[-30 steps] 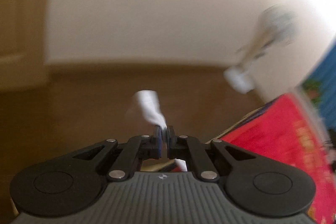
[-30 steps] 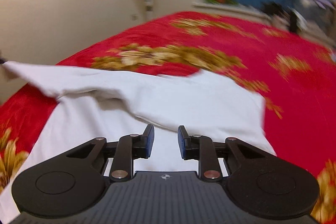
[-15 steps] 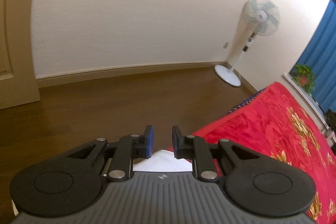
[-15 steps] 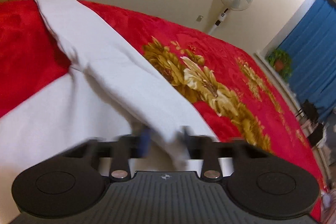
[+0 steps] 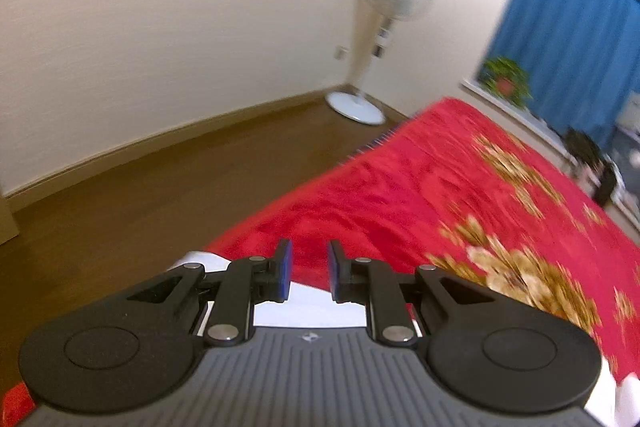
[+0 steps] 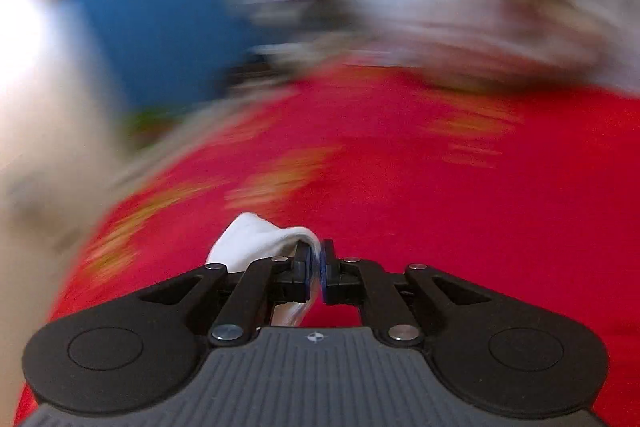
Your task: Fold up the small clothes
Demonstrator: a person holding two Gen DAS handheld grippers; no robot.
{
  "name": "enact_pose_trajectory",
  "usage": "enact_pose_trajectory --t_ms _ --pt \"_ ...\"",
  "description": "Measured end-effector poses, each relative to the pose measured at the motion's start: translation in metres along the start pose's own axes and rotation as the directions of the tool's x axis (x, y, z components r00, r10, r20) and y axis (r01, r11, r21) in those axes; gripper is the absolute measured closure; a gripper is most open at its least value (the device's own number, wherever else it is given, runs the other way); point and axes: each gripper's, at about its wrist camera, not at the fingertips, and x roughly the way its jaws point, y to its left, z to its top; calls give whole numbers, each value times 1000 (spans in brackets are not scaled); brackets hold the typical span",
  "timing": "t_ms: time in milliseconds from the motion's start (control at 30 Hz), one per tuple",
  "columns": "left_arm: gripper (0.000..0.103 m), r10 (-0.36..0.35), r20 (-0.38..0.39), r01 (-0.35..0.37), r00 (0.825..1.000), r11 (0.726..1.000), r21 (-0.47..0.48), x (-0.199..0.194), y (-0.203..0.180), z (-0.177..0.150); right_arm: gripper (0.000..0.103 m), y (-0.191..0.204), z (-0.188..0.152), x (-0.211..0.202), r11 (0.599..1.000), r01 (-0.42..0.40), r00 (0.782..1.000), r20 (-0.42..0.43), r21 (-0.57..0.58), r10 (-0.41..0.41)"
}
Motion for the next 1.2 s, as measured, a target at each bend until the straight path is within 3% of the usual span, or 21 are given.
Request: enact_pose_trajectory --t_ms 67,167,267,333,433,500,600,667,700,767,900,933,967,1000,1033,1100,1133,1200 --pt "84 -47 -24 48 999 998 37 4 -18 -10 99 -75 8 21 980 154 988 -41 123 -150" --pt "84 -109 -67 115 992 990 87 11 -47 -25 99 -148 3 37 941 180 979 -144 286 -144" --pt "84 -153 -100 163 983 980 111 17 -70 -37 99 -157 8 40 964 118 987 -131 239 -88" --pt "84 -164 -114 178 980 976 129 18 -84 -43 99 -165 13 41 957 92 992 -112 275 -63" --pt "84 -171 -129 191 977 969 160 27 -103 -51 100 -176 8 48 939 169 978 -167 298 -123" --pt "84 -176 -140 198 974 966 167 25 -107 -55 97 -166 8 49 958 175 977 -163 226 -140" --pt "84 -182 -148 205 972 965 164 26 -113 -57 79 -136 14 48 991 132 985 -115 26 -128" --pt "84 -184 -151 209 971 964 166 26 -117 -57 56 -118 14 54 989 69 990 -117 -132 -85" --pt "84 -184 -152 209 971 964 165 26 -118 -57 55 -113 15 60 979 50 988 -131 -199 -77" --pt "84 -186 -156 211 970 964 164 25 -117 -58 55 -101 9 68 940 66 985 -131 -334 -116" --pt "84 -179 -160 205 971 964 172 24 -114 -59 57 -92 2 81 882 92 979 -121 -462 -165" --pt "84 -177 -160 204 971 964 171 24 -113 -59 65 -92 -1 80 870 95 980 -106 -484 -166" --pt "84 -174 -160 201 972 965 170 25 -112 -58 86 -93 1 76 862 107 981 -87 -495 -171" --pt "84 -173 -159 199 972 965 168 25 -111 -59 90 -94 3 78 863 128 982 -62 -488 -180" --pt "84 -173 -159 199 972 966 165 26 -110 -59 92 -102 8 75 889 147 982 -39 -434 -182" --pt "84 -177 -160 202 971 966 161 26 -110 -59 95 -123 18 67 947 215 976 11 -240 -219" --pt "84 -179 -160 205 971 965 161 26 -111 -60 100 -136 21 65 955 263 965 23 -135 -262" --pt "84 -186 -165 213 969 963 166 27 -113 -61 100 -160 22 60 931 362 932 19 44 -363"
